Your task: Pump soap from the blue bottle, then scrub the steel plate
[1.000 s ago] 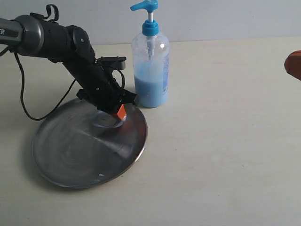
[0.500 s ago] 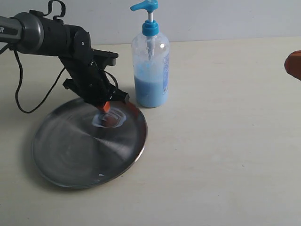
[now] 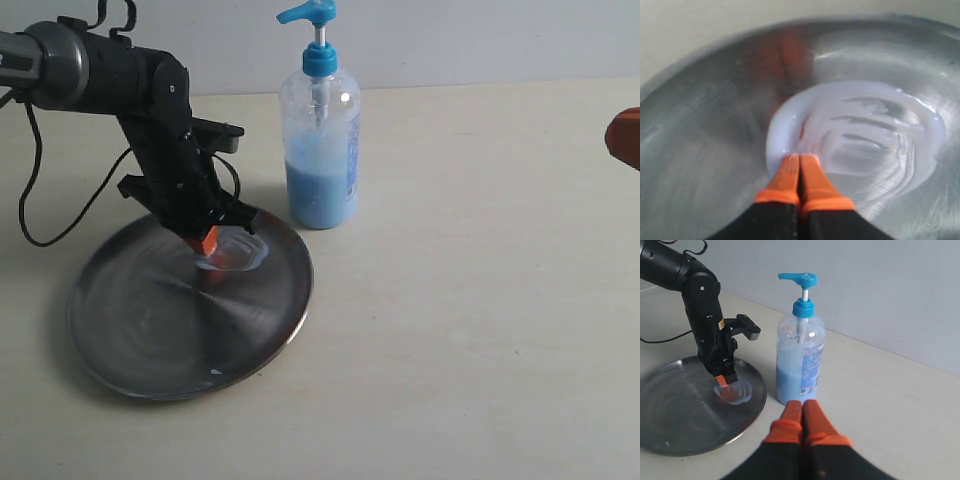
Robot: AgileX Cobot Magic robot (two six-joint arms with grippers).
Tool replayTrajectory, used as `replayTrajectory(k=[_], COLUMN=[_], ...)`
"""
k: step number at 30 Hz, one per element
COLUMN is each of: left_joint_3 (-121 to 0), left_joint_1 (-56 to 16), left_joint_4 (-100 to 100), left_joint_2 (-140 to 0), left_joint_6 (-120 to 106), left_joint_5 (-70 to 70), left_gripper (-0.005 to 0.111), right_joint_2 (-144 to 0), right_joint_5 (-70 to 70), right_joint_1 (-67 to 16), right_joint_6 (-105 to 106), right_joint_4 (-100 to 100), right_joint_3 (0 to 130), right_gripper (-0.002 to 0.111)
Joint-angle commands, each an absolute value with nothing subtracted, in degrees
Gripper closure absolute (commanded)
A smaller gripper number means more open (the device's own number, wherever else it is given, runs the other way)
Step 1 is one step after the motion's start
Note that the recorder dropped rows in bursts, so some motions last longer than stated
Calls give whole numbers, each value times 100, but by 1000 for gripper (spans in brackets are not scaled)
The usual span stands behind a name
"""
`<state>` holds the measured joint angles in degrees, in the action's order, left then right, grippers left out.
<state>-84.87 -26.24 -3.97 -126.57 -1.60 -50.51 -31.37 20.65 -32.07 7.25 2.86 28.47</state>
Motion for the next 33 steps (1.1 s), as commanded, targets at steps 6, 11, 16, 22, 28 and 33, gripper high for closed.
replayTrajectory(k=[6,11,16,22,28,33], left_joint_3=[-8350,-8350,-8350,-8350,-8350,-8350], left_joint_1=[-2623,-2623,-2623,-2623,-2623,-2623], left_joint_4=[-1919,-2331,-2188,-2039,-1675,-1299], left_joint_2=[-12882,-12882,-12882,-12646,-12047,-11551], left_joint_6=[-972,-1203,-1203,-1143,-855,-363], left_joint_5=[-5060,-4739,-4428,-4142,-4117,-4128], left_gripper=[107,107,107,107,107,107], right_joint_2=[-3112,-3112,-3112,-3112,-3112,-3112], right_joint_5=[2037,2037,2037,2037,2037,2037], right_joint_1=[-3196,-3196,-3196,-3196,-3196,-3196], right_joint_6=[750,750,750,750,750,750], right_joint_4=[279,279,279,294,294,294], right_joint_3=[2828,2828,2828,2828,2828,2828], right_gripper=[108,108,108,108,108,108])
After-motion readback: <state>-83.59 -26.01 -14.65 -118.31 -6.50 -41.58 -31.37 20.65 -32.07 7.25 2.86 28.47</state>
